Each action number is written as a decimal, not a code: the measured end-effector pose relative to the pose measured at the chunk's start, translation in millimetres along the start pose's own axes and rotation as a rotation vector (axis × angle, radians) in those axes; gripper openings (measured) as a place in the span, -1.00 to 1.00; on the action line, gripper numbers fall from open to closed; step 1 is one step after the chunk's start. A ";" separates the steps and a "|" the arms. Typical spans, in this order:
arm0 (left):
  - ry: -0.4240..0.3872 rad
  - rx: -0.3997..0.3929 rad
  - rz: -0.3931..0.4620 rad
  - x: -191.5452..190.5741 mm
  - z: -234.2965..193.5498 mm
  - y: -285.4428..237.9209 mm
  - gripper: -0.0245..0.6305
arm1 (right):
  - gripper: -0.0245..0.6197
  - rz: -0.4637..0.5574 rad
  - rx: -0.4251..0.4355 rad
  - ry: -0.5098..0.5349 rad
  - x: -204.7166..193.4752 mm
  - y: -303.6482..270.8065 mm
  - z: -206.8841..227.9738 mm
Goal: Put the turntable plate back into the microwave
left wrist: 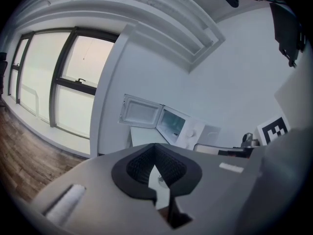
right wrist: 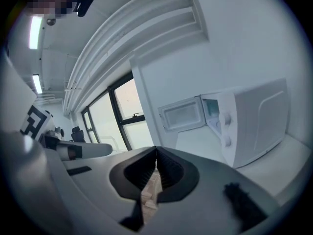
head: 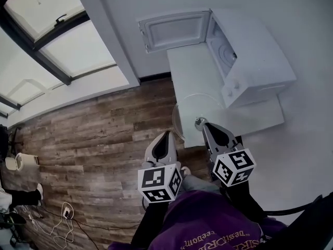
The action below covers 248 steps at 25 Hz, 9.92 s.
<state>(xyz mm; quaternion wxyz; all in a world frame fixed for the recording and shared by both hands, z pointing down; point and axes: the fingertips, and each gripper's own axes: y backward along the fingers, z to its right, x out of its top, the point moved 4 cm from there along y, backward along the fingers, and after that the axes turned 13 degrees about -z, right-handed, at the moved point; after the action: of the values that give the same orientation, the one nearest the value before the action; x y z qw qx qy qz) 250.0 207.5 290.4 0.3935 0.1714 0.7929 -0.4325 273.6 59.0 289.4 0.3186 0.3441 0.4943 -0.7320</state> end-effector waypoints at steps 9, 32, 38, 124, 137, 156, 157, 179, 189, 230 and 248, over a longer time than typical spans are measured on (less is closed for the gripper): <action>-0.152 -0.195 -0.114 59.6 -30.2 -88.6 -0.91 | -0.90 0.029 -0.200 -0.139 25.5 -56.8 35.4; -0.618 -0.821 -0.495 93.4 7.5 -216.5 -0.91 | -0.90 0.114 -0.881 -0.650 -11.1 -27.0 46.2; -0.765 -0.865 -0.560 66.4 31.5 -217.5 -0.91 | -0.89 0.121 -0.942 -0.783 -58.2 3.3 25.4; 0.566 -1.016 -1.060 -27.2 -64.0 -197.6 -0.82 | -0.64 0.070 -0.542 -1.084 -135.9 -35.5 34.4; 0.765 -1.078 -0.741 14.2 -81.8 -196.6 -0.80 | -0.63 0.066 -0.477 -0.751 -60.7 -54.5 64.6; 0.749 -1.169 -0.643 124.0 -72.6 -300.1 -0.77 | -0.63 0.027 -0.626 -0.533 41.9 -116.5 103.8; 0.728 -1.175 -0.654 129.1 -69.4 -308.8 -0.77 | -0.63 0.029 -0.636 -0.538 46.6 -122.6 106.9; 0.631 -1.265 -0.751 147.8 11.1 -430.4 -0.74 | -0.63 0.011 -0.775 -0.637 65.9 -190.0 121.8; 0.592 -1.265 -0.791 139.5 29.4 -465.4 -0.73 | -0.63 0.025 -0.762 -0.641 74.5 -218.1 127.8; 0.656 -1.270 -0.847 133.1 94.2 -507.3 -0.70 | -0.65 -0.034 -0.778 -0.662 67.6 -240.9 161.3; 0.589 -1.150 -0.888 137.0 105.7 -514.4 -0.77 | -0.65 -0.038 -0.792 -0.664 67.6 -241.9 169.3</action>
<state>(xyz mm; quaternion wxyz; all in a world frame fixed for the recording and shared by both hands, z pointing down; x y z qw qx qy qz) -101.2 -180.3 434.6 -0.0159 -0.2849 0.9584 -0.0074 8.7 -34.6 402.5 0.5508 -0.0628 0.6117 -0.5643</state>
